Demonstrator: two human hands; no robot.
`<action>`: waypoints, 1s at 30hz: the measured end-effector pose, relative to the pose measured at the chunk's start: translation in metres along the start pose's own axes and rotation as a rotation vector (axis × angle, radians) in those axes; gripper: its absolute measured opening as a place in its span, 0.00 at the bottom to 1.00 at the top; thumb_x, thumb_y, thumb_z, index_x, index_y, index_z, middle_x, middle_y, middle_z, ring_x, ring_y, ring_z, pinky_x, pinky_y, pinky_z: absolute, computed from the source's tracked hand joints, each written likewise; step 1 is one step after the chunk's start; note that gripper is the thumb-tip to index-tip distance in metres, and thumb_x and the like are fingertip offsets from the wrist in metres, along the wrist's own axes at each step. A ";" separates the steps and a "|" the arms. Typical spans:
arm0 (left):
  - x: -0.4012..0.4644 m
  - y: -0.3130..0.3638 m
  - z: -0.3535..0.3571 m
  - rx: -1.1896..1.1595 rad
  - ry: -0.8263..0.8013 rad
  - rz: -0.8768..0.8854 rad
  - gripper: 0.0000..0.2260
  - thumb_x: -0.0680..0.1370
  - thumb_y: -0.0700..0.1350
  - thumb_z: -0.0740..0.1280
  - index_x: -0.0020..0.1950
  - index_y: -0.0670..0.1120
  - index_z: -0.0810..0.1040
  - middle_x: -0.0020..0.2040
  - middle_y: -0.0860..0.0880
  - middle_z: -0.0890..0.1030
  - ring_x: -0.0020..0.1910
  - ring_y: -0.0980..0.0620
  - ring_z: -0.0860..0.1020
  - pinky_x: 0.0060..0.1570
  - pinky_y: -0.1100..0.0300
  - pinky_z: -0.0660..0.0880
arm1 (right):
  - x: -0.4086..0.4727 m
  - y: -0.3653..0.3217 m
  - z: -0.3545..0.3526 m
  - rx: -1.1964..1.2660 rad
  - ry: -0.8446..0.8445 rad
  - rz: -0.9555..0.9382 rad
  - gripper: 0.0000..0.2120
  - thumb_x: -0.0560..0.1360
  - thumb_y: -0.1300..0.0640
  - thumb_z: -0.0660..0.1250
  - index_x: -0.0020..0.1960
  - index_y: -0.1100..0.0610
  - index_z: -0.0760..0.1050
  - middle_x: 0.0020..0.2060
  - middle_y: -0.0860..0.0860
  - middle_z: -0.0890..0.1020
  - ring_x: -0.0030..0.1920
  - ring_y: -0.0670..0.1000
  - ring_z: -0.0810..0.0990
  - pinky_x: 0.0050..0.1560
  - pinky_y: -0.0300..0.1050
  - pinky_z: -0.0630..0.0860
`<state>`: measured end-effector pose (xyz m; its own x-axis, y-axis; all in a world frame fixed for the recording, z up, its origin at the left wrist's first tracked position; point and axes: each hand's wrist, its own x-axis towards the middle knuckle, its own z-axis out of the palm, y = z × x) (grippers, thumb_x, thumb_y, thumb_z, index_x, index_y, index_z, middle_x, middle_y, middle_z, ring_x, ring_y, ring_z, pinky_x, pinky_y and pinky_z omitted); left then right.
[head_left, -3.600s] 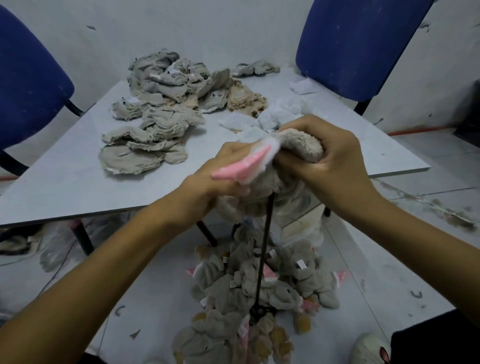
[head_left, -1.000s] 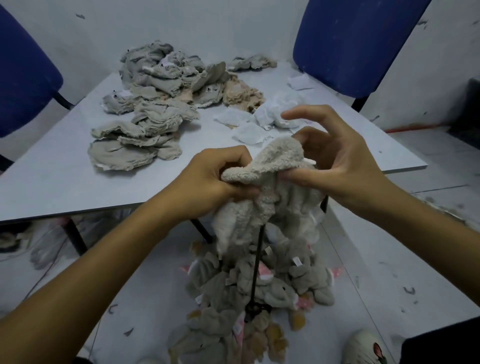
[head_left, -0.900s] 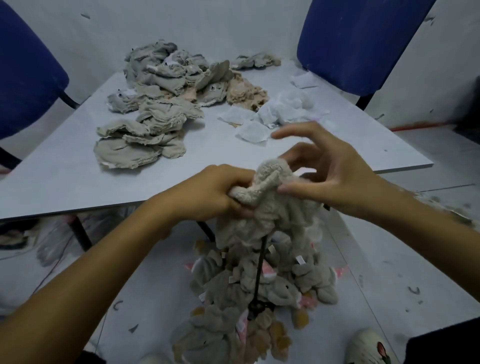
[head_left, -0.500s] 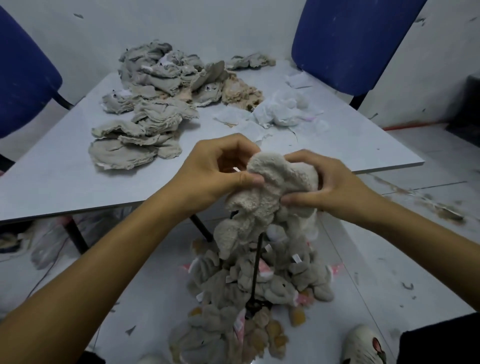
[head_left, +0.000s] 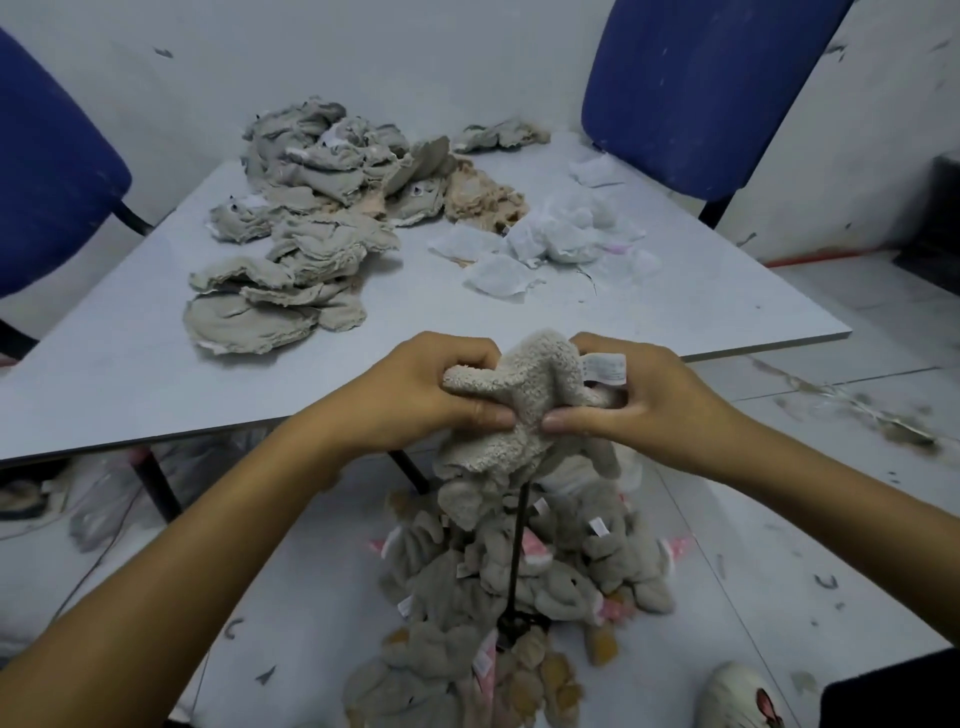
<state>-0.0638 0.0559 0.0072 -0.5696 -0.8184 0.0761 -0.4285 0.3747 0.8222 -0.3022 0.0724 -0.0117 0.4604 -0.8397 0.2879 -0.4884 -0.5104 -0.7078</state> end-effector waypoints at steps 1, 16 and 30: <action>-0.001 0.001 -0.001 -0.015 -0.010 -0.002 0.13 0.70 0.46 0.76 0.48 0.40 0.81 0.45 0.45 0.83 0.46 0.51 0.82 0.47 0.55 0.78 | 0.000 0.000 -0.001 0.001 -0.013 0.019 0.12 0.67 0.42 0.75 0.47 0.43 0.77 0.42 0.40 0.82 0.44 0.43 0.81 0.45 0.42 0.77; 0.019 0.023 -0.057 -0.628 0.652 -0.152 0.05 0.76 0.38 0.68 0.50 0.46 0.77 0.34 0.51 0.81 0.33 0.53 0.80 0.34 0.59 0.78 | 0.071 -0.002 -0.032 0.681 0.232 0.249 0.15 0.78 0.59 0.70 0.61 0.46 0.75 0.42 0.53 0.85 0.41 0.54 0.84 0.33 0.44 0.78; 0.037 -0.031 -0.034 0.584 0.245 0.032 0.15 0.78 0.38 0.67 0.62 0.49 0.82 0.51 0.53 0.79 0.50 0.54 0.76 0.46 0.72 0.67 | 0.102 0.015 0.004 -0.381 -0.125 -0.006 0.25 0.76 0.69 0.65 0.70 0.52 0.74 0.64 0.53 0.78 0.63 0.56 0.73 0.62 0.48 0.69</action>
<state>-0.0476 -0.0008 0.0042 -0.4411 -0.8530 0.2789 -0.7652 0.5199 0.3797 -0.2600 -0.0200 0.0040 0.5393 -0.8196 0.1935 -0.7148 -0.5670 -0.4093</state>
